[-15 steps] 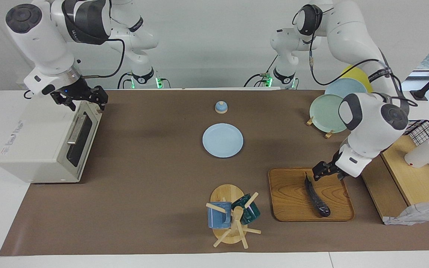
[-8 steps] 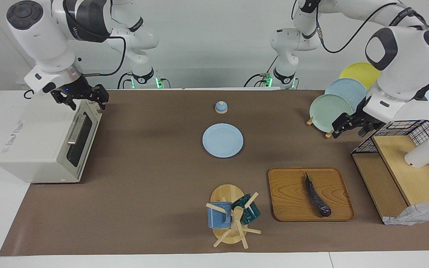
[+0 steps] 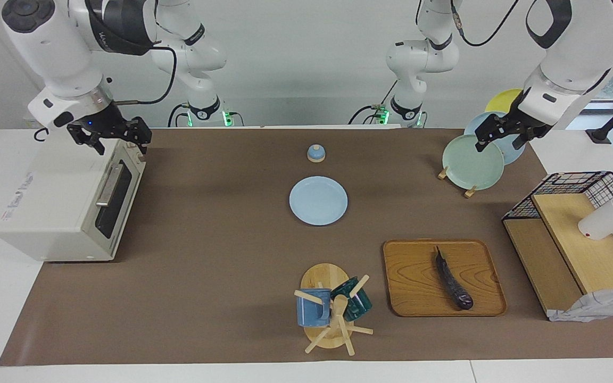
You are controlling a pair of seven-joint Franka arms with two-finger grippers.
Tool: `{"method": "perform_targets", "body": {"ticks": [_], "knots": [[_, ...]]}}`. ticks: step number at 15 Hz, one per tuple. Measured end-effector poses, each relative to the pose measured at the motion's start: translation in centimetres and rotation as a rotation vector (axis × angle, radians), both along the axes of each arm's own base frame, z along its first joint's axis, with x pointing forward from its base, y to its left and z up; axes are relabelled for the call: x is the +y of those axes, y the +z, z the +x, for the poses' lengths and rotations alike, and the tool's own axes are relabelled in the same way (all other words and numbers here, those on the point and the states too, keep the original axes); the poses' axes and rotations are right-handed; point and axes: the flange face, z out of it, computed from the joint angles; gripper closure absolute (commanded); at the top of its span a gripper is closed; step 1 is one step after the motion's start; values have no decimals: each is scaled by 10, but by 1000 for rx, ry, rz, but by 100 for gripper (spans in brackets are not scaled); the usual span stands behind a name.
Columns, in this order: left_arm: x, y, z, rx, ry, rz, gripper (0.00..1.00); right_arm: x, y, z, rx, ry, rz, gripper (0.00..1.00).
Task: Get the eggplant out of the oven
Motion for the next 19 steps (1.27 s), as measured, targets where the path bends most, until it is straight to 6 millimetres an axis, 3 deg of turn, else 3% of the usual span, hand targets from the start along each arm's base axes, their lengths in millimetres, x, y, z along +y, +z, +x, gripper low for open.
{"method": "perform_targets", "body": {"ticks": [4, 10, 19], "knots": [[-2, -26, -13, -17, -4, -1, 0, 0, 0, 0, -1, 0, 0, 0], [-9, 2, -19, -35, -19, 8, 0, -7, 1, -1, -2, -13, 0, 0], [-10, -3, -15, -24, -30, 9, 0, -7, 1, -1, -2, -12, 0, 0]]}}
